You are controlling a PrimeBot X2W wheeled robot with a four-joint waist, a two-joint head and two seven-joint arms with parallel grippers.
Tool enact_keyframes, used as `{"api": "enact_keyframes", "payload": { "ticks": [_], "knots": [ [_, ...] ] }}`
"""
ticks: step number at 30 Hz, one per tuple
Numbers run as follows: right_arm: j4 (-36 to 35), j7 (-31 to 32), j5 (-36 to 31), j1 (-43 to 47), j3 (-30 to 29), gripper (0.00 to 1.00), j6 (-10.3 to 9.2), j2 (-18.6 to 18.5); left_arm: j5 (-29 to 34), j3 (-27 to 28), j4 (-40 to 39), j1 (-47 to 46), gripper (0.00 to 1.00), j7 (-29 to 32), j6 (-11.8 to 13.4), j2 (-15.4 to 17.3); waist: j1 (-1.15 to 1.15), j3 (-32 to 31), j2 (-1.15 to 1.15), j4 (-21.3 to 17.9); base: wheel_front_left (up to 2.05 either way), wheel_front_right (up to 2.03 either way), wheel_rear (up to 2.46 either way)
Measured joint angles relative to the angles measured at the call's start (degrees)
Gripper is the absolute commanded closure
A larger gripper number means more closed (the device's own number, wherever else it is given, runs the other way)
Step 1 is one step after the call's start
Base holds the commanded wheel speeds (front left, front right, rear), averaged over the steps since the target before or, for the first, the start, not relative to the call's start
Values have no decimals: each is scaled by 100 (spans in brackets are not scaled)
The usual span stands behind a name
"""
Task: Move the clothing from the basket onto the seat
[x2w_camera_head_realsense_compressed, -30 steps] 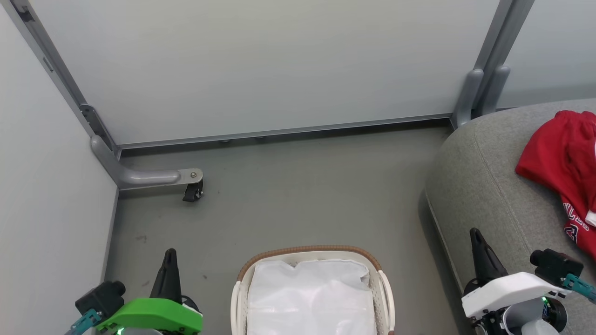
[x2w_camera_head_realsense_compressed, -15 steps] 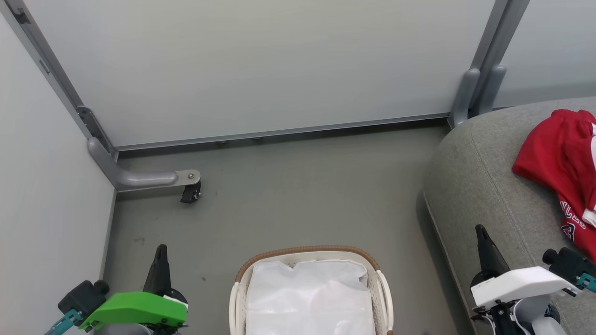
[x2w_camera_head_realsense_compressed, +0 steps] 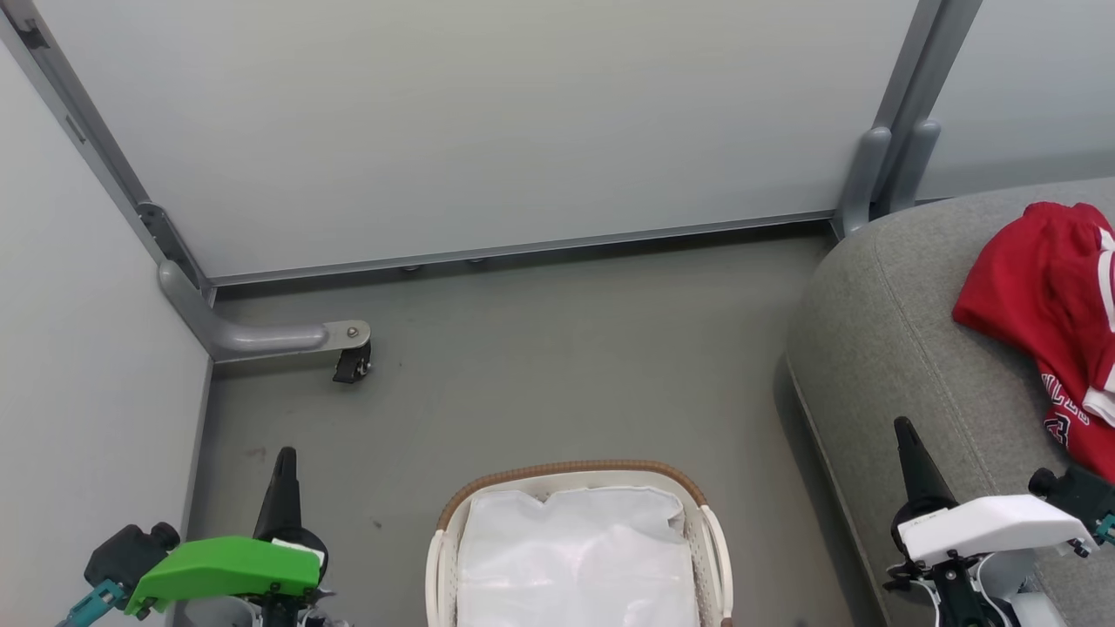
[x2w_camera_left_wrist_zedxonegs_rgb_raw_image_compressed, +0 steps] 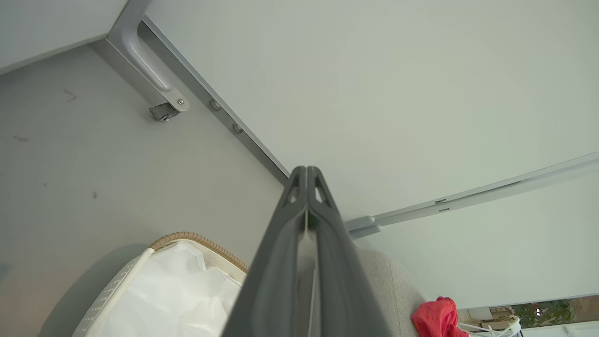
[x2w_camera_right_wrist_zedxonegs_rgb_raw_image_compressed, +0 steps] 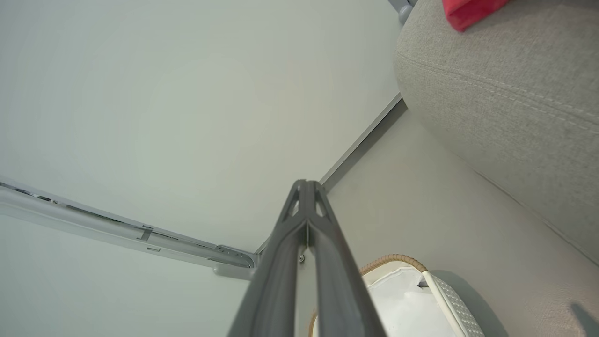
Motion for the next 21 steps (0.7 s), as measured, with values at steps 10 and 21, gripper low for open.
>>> {"api": "enact_keyframes", "payload": {
  "ticks": [10,21],
  "knots": [
    [-27,168,634,-24,-58,100,0,-7,-520,134,-48,-30,100,167,-40,3,0,-3,0,-33,0,0,0],
    [-54,330,1283,-56,-112,100,0,-12,-1077,282,-99,-92,100,342,-89,4,0,-7,0,-70,0,0,0]
  ]
}}
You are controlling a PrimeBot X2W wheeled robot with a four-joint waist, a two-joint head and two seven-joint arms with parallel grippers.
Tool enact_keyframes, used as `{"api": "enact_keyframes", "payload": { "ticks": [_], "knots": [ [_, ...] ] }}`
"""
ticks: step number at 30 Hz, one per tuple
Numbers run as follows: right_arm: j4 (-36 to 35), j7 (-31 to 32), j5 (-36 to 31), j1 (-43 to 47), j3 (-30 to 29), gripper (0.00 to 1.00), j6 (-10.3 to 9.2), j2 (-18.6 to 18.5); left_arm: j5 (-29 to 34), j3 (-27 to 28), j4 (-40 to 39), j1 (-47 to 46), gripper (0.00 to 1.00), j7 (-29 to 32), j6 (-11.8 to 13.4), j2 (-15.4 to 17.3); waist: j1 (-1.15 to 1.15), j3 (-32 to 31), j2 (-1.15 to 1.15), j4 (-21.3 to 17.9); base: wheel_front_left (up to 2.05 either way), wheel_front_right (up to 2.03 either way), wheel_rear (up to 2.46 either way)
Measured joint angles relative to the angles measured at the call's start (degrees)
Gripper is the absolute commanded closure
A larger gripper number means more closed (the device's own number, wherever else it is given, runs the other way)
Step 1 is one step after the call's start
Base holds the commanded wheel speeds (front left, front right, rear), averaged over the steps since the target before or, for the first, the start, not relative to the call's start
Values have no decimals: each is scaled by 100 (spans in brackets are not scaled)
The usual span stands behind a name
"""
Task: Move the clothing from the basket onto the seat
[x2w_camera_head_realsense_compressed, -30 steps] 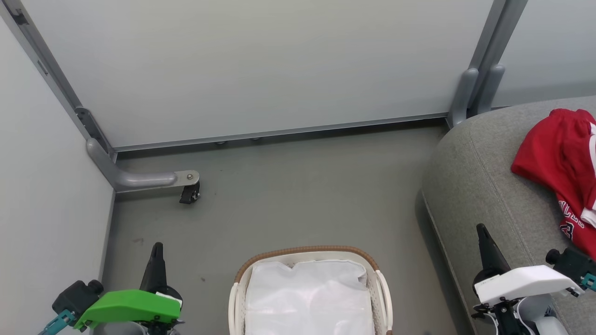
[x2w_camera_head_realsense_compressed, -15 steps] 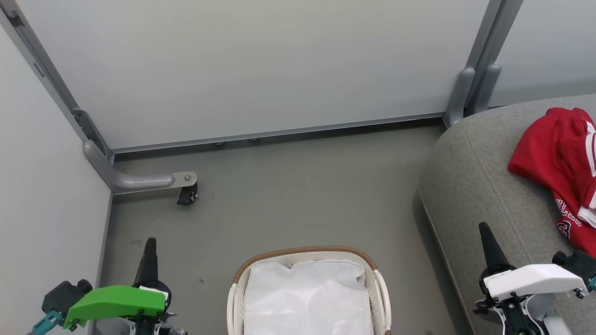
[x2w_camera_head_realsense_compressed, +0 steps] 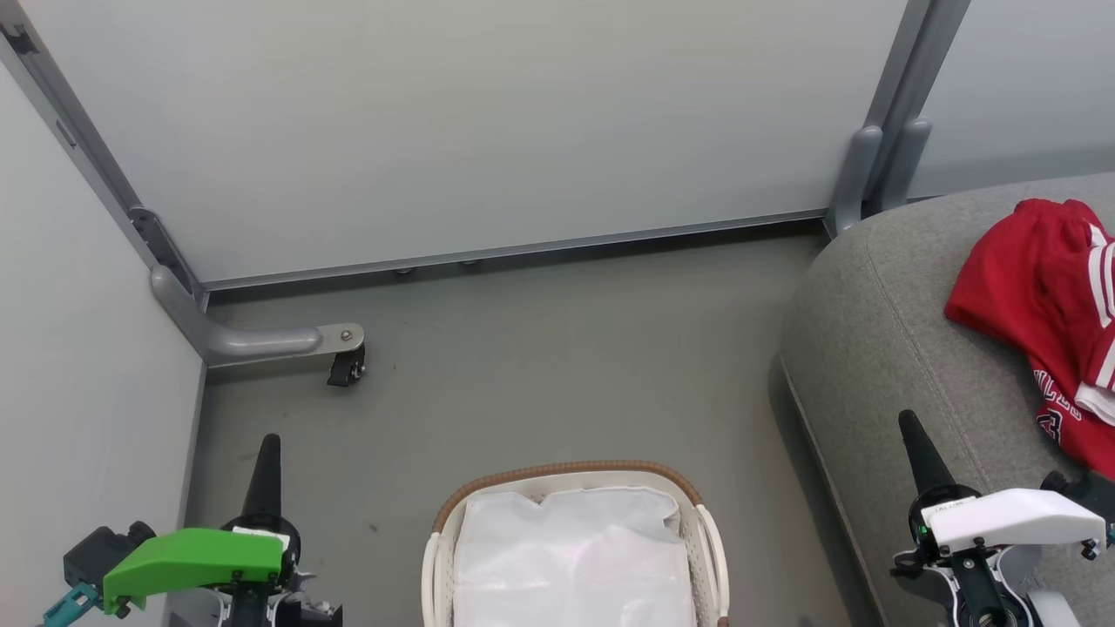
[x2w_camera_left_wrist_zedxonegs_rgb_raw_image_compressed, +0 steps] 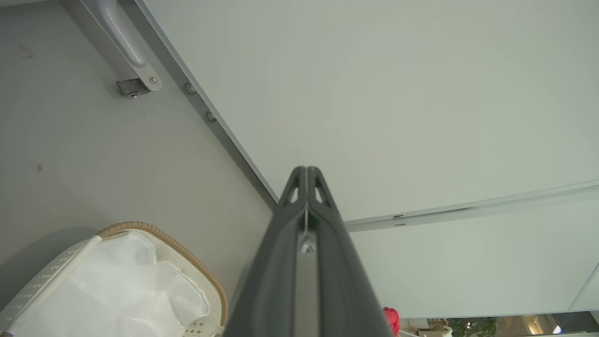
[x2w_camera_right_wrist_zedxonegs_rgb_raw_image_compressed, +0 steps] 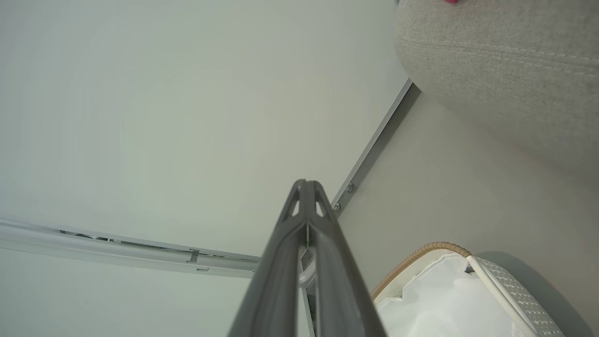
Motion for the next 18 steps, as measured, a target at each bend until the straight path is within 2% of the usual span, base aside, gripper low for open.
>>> {"api": "enact_keyframes", "payload": {
  "ticks": [18],
  "knots": [
    [-41,224,928,-54,-73,100,-1,-8,-760,216,-54,-71,100,240,-62,0,0,-7,0,-59,0,0,0]
  ]
}}
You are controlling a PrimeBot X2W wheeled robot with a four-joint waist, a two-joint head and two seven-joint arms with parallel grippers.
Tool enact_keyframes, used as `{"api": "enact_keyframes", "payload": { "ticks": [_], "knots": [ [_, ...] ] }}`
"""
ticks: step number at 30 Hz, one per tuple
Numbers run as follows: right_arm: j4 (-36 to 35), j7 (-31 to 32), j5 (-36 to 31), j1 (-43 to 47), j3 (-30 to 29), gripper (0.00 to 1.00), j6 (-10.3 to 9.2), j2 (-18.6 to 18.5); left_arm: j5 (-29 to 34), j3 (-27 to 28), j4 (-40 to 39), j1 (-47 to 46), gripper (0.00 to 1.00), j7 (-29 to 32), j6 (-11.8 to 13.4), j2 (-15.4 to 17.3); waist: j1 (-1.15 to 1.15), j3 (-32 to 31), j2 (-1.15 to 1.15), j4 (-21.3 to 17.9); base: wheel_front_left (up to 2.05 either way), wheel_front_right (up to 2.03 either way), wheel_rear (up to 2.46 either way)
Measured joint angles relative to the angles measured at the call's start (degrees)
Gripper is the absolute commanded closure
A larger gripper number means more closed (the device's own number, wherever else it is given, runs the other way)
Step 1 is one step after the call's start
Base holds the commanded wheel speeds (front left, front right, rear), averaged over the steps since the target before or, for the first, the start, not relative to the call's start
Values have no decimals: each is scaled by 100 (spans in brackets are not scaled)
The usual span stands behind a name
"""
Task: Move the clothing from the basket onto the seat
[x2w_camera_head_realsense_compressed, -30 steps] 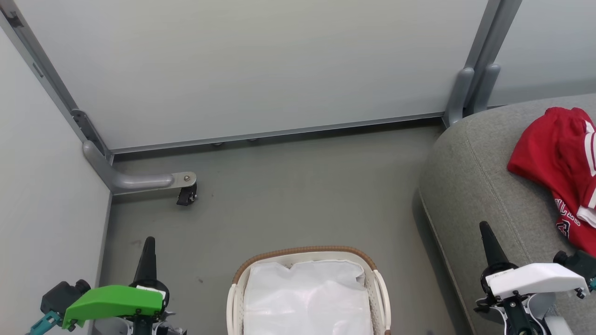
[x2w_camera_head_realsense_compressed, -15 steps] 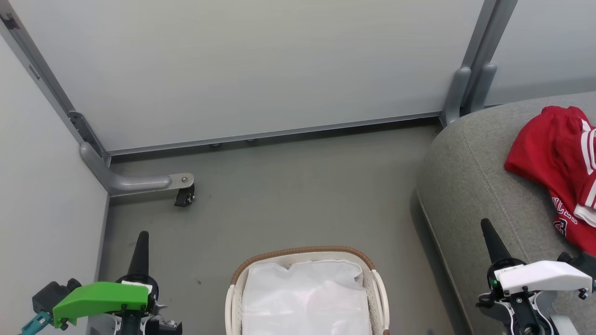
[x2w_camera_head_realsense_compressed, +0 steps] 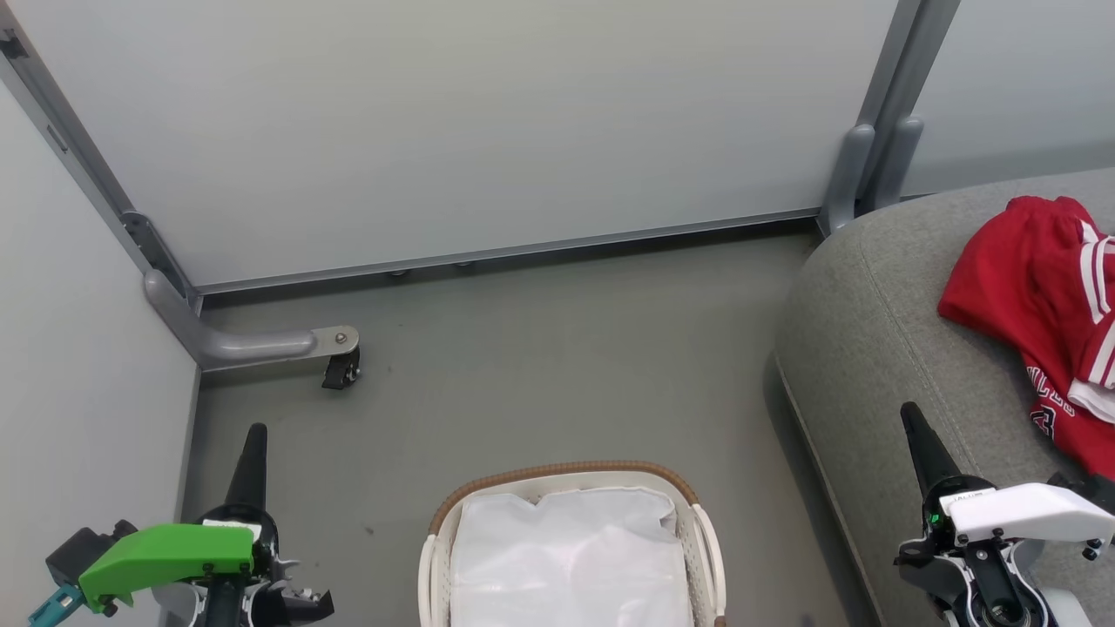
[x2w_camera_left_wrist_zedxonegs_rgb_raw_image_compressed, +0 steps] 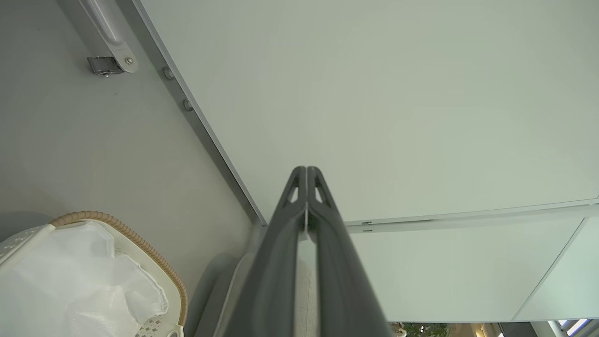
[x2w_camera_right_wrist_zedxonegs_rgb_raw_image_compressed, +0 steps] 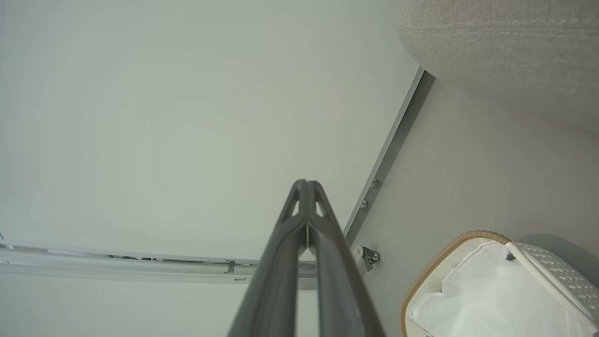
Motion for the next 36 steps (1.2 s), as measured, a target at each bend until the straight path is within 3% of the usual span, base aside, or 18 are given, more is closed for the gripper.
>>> {"api": "enact_keyframes", "payload": {
  "ticks": [36],
  "knots": [
    [-58,345,1347,-61,-115,100,0,-10,-1095,331,-96,-123,100,365,-90,-4,0,-11,0,-103,0,0,0]
  ]
}}
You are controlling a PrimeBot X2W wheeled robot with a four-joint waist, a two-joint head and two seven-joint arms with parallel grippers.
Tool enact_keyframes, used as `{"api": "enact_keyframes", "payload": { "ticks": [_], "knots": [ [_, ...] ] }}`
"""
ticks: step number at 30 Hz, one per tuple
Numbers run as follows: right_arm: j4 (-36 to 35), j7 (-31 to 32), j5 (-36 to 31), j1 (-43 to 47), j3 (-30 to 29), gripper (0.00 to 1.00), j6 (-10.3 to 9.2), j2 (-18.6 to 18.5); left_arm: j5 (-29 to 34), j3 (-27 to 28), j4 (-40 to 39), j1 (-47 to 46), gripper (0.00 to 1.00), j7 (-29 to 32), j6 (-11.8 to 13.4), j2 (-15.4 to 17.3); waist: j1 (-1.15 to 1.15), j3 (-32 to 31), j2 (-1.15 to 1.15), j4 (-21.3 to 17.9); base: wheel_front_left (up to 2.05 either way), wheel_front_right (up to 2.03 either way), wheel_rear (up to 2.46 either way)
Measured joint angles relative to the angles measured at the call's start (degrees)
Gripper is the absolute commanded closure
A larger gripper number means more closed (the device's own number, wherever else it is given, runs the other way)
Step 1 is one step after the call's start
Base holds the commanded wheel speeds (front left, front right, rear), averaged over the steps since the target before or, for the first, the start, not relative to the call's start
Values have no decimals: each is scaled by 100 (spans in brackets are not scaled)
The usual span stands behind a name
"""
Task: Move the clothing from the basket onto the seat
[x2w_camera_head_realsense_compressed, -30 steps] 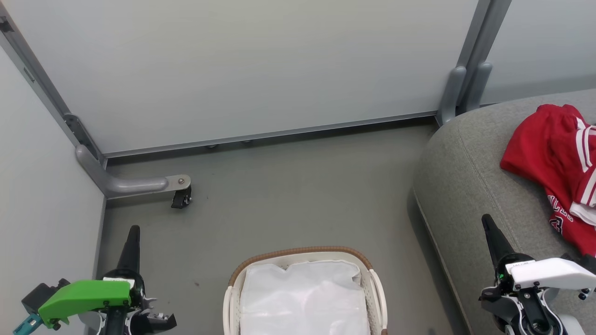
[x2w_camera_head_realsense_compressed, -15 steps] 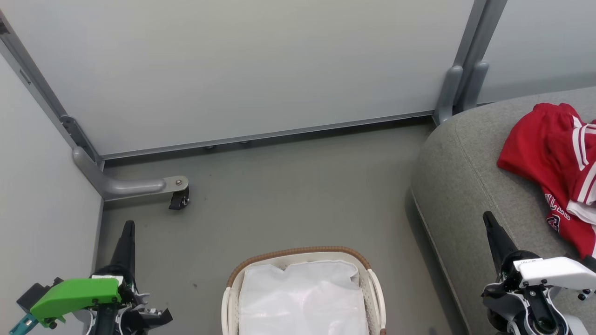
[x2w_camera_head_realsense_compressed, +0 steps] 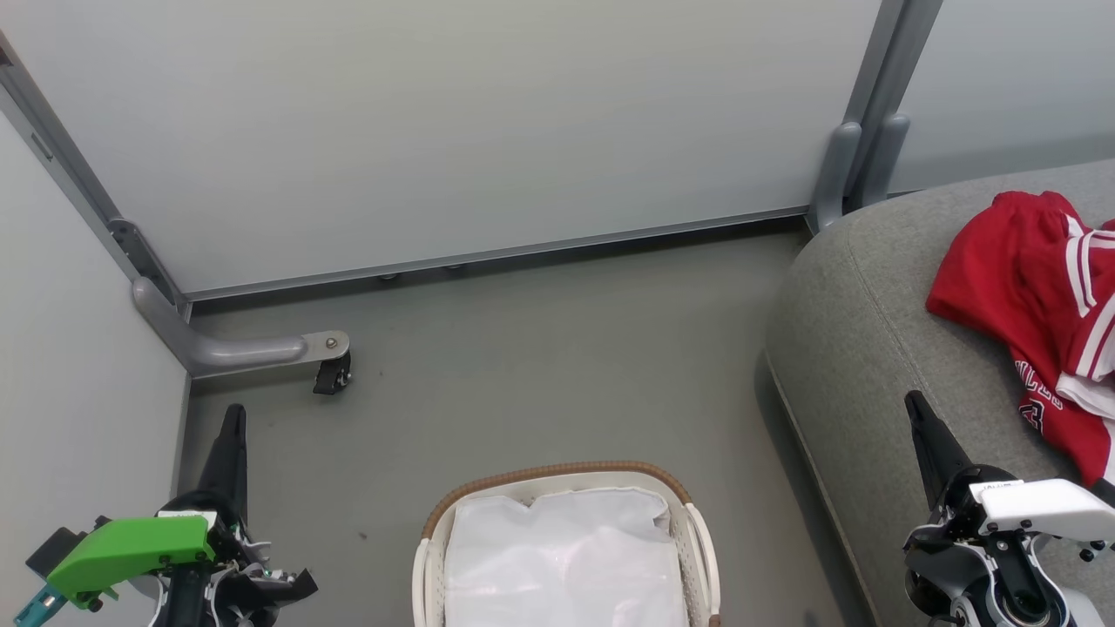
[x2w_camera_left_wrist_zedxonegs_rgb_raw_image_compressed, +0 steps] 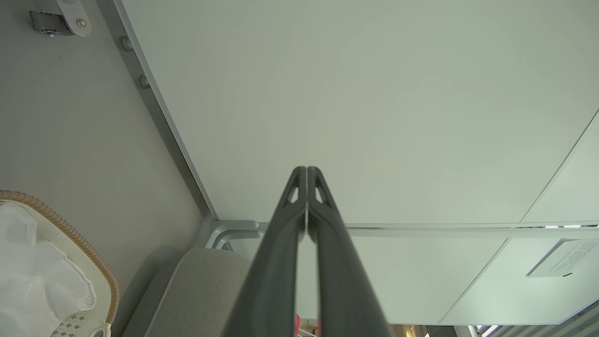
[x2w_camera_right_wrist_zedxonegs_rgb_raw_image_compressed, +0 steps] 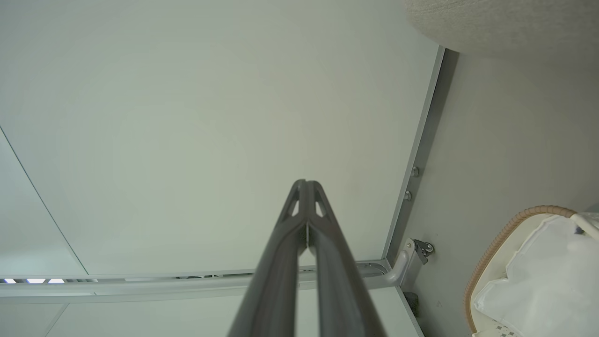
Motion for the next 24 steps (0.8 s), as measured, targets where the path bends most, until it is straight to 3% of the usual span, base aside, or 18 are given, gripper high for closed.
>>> {"api": "enact_keyframes", "payload": {
  "ticks": [24],
  "knots": [
    [-1,-1,0,-1,-1,100,0,0,2,24,0,0,100,9,0,-13,0,0,0,0,0,0,0]
  ]
}}
